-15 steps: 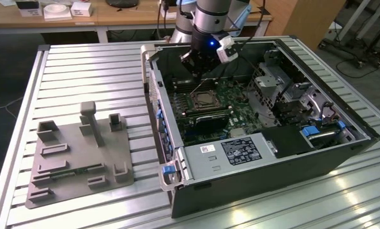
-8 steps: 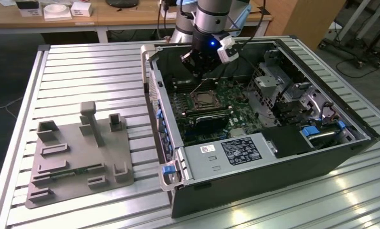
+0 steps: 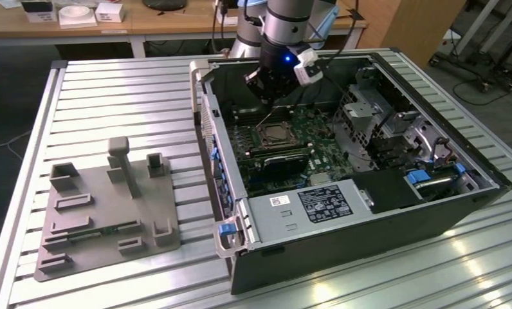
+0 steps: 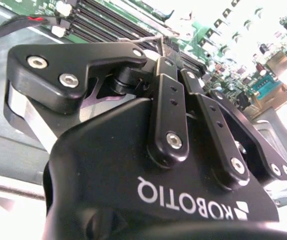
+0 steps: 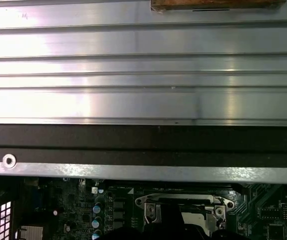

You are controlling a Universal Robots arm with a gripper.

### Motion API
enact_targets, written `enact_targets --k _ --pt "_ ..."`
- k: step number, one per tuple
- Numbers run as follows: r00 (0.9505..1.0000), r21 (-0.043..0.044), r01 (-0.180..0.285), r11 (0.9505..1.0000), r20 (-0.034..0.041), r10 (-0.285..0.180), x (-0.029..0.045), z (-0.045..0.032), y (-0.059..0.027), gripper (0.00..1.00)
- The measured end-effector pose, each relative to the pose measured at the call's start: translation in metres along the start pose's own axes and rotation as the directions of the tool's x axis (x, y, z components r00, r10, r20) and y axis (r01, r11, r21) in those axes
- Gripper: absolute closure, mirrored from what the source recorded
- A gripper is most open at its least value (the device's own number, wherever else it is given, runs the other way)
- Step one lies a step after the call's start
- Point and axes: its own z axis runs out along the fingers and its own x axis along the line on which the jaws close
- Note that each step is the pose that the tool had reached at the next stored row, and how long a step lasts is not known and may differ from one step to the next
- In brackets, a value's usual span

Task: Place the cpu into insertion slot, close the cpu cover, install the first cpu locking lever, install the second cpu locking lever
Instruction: 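Install the first cpu locking lever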

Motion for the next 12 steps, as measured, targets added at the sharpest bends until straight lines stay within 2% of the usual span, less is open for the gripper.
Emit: enact_targets --k 6,12 --pt "1.0 0.0001 0.0 1.0 0.0 0.0 -0.0041 0.0026 -0.0001 0.9" --pt "1.0 0.0002 0.0 1.0 0.0 0.0 -0.0062 0.0086 0.0014 0.9"
